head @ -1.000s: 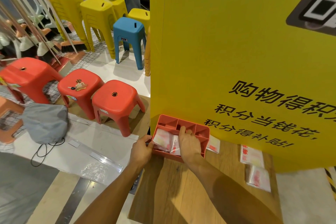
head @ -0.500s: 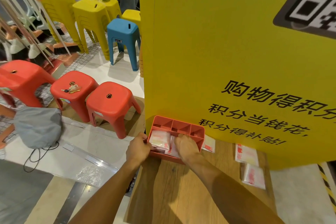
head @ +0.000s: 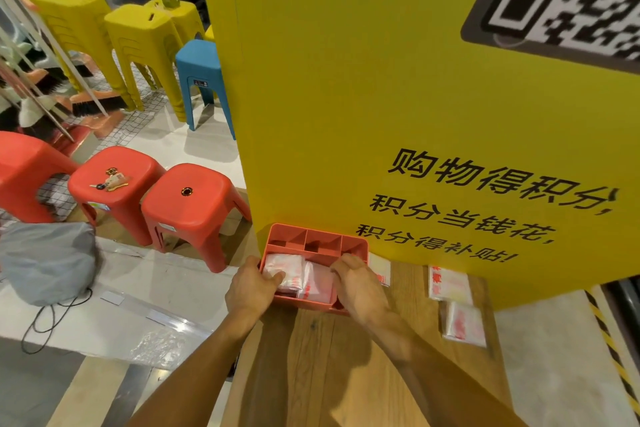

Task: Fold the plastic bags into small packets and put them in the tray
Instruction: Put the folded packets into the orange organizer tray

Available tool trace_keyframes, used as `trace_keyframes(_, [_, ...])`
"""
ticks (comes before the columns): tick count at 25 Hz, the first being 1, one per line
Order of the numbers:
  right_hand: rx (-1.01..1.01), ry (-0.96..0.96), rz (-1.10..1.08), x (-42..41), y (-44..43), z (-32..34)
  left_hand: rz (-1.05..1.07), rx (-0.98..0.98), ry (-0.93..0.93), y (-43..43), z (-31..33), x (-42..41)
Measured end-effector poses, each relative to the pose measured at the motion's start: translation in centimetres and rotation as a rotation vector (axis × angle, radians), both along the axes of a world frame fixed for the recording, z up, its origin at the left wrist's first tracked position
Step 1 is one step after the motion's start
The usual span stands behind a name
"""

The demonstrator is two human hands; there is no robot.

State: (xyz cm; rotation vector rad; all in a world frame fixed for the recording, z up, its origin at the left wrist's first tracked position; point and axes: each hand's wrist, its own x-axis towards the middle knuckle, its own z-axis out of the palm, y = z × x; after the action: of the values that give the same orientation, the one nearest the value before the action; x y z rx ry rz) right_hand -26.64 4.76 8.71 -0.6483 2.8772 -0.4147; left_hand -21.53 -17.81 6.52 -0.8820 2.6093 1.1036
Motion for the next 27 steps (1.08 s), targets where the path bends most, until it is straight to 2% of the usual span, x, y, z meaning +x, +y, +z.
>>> trace_keyframes(3, [-0.117, 0.041, -0.279, 0.1, 5.5, -0.5, 0.001, -0.001, -0.035, 0.4, 0.4, -0.3])
trace_keyframes(6, [-0.077, 0.057, -0.493, 0.2, 12.4, -2.0, -0.015, 0.004, -0.009, 0.1, 0.3, 0.3])
trace_keyframes(9, [-0.037, -0.014, -0.88, 1.7, 19.6, -3.6, -0.003, 0.025, 0.05, -0.2, -0.1, 0.8])
trace_keyframes(10, [-0.039, -0.048, -0.946, 2.5, 22.0, -4.8, 0.008, 0.019, 0.059, -0.3, -0.3, 1.0])
trace_keyframes(12, [-0.04, -0.12, -1.007, 3.8, 24.9, -6.8, 0.025, 0.001, 0.061, -0.4, -0.3, 1.3])
trace_keyframes(14, [-0.143, -0.22, -1.109, 4.1, 26.0, -7.2, 0.033, 0.018, 0.062, 0.0, -0.1, 1.5])
trace_keyframes(16, [-0.175, -0.261, -1.121, 3.5, 26.2, -6.9, 0.045, 0.024, 0.06, 0.6, 0.6, 1.5])
trace_keyframes(18, [-0.179, -0.281, -1.088, 3.2, 26.5, -7.2, 0.065, -0.095, 0.083, 1.6, 2.0, 1.6])
trace_keyframes(20, [-0.196, -0.356, -1.085, 2.9, 27.1, -8.4, 0.037, -0.308, 0.253, 3.1, 3.2, 1.6])
trace_keyframes(22, [-0.243, -0.378, -1.058, 3.1, 28.0, -9.6, -0.146, -0.387, 0.477, 6.4, 4.6, 1.2])
trace_keyframes(23, [-0.346, -0.391, -1.055, 3.5, 28.1, -9.5, -0.299, -0.38, 0.539, 8.6, 4.8, 0.5])
trace_keyframes(25, [-0.596, -0.484, -1.082, 4.4, 28.5, -8.7, -0.628, -0.341, 0.561, 14.3, 4.4, -1.8])
trace_keyframes(27, [-0.777, -0.444, -1.097, 5.4, 29.4, -9.7, -0.88, -0.398, 0.466, 20.4, 3.2, -4.3])
